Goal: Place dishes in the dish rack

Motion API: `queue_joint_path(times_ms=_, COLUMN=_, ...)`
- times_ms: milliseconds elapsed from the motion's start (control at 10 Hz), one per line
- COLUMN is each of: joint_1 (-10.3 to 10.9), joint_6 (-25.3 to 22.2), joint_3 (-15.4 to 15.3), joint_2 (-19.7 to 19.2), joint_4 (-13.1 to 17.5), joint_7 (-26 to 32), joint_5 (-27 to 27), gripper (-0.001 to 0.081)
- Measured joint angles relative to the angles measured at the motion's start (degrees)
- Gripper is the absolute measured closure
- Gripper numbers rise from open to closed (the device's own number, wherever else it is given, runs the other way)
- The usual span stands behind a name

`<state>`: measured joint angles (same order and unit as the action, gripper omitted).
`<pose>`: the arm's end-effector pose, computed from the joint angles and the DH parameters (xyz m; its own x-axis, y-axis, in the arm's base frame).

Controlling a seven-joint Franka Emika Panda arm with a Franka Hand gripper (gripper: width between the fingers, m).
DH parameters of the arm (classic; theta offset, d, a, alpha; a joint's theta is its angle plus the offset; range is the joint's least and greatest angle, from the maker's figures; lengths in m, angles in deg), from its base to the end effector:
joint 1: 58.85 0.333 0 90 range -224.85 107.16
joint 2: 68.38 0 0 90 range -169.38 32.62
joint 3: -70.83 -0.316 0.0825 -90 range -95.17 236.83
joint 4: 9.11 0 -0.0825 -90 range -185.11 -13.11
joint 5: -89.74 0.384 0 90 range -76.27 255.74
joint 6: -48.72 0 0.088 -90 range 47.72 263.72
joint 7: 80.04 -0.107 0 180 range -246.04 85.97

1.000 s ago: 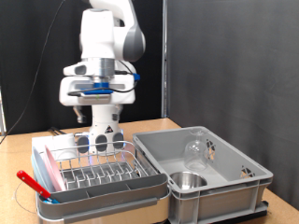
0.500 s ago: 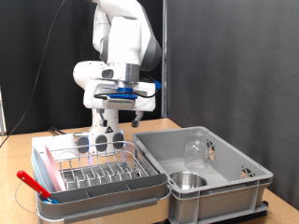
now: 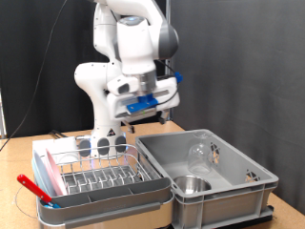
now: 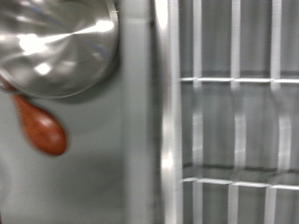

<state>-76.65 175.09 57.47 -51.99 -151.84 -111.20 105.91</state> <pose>0.4370 -0.0248 0.3885 0.6987 -0.7090 -0.0955 -0.7149 -0.6871 -0.1293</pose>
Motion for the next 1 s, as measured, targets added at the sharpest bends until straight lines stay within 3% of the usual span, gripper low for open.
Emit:
queue_joint_path(times_ms=200, joint_1=1.8, joint_6=-2.7, joint_3=-2.0, joint_2=-2.3, joint_4=2.3, joint_7=0.0, joint_5=1.4, gripper=-0.0005)
queue_joint_path(times_ms=500, joint_1=3.5, joint_6=5.9, joint_3=-6.7, joint_2=-3.5, joint_4=1.3, joint_7=-0.9, joint_5=0.4, gripper=-0.0005)
queue_joint_path(times_ms=700, joint_1=3.3, joint_6=4.6, joint_3=-6.4, joint_2=-3.6, joint_4=1.4, joint_7=-0.4, joint_5=2.7, gripper=-0.0005)
queue_joint_path(times_ms=1000, joint_1=4.3, joint_6=8.8, joint_3=-7.7, joint_2=-4.9, joint_4=1.4, joint_7=-0.9, joint_5=9.1, gripper=-0.0005)
